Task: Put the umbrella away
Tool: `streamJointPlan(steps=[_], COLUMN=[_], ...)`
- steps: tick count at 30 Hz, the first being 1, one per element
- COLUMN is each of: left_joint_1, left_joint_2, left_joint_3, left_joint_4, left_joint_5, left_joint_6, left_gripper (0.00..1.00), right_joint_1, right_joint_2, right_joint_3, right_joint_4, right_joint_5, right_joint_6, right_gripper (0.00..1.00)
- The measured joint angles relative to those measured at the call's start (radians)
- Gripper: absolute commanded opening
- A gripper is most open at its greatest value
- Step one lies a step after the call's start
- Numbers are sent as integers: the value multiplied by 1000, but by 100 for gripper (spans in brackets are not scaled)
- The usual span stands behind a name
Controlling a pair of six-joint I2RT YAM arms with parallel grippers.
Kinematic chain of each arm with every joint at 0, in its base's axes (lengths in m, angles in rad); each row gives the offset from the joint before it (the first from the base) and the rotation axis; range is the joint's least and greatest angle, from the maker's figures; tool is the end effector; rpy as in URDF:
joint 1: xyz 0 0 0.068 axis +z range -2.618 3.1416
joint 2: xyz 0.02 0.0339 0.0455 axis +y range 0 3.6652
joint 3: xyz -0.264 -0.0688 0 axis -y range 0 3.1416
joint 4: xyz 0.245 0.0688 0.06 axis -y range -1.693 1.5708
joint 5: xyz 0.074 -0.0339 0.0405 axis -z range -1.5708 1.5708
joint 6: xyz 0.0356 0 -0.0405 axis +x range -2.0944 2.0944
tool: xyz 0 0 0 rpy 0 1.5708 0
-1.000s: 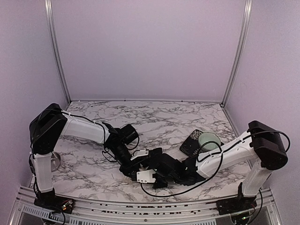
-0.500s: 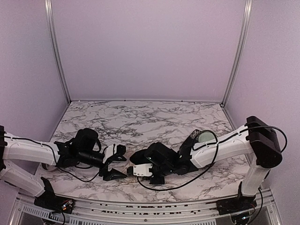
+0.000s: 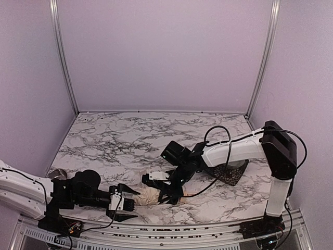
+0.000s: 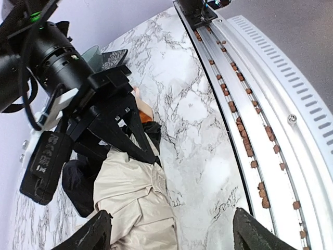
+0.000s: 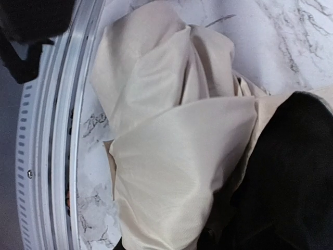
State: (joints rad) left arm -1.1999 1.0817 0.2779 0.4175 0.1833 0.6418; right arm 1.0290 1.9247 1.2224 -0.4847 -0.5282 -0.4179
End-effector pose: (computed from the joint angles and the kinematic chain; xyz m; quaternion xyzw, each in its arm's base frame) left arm 0.0701 -0.1982 0.1707 0.6887 0.4593 -0.2261 0.5135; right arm 0.1788 0.3318 0.1515 -0.6646 0.6773 0.2998 0.0985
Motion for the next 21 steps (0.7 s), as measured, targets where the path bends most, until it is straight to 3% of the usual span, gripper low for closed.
streamJointPlan(steps=[6, 12, 17, 21], left_joint_1=[-76, -86, -95, -92], left_joint_2=[188, 279, 365, 457], left_joint_3=[82, 145, 196, 305], left_joint_4=[-28, -37, -55, -161], left_joint_5=[-179, -235, -309, -362], left_joint_6=[101, 135, 151, 133], left_gripper=[87, 86, 76, 67], right_joint_1=[0, -18, -30, -47], right_joint_2=[67, 108, 131, 136], right_joint_3=[66, 105, 126, 128], right_joint_4=[-108, -153, -174, -179], right_joint_5=[-146, -210, -240, -251], right_joint_6=[8, 25, 30, 58], right_gripper=[4, 5, 7, 9])
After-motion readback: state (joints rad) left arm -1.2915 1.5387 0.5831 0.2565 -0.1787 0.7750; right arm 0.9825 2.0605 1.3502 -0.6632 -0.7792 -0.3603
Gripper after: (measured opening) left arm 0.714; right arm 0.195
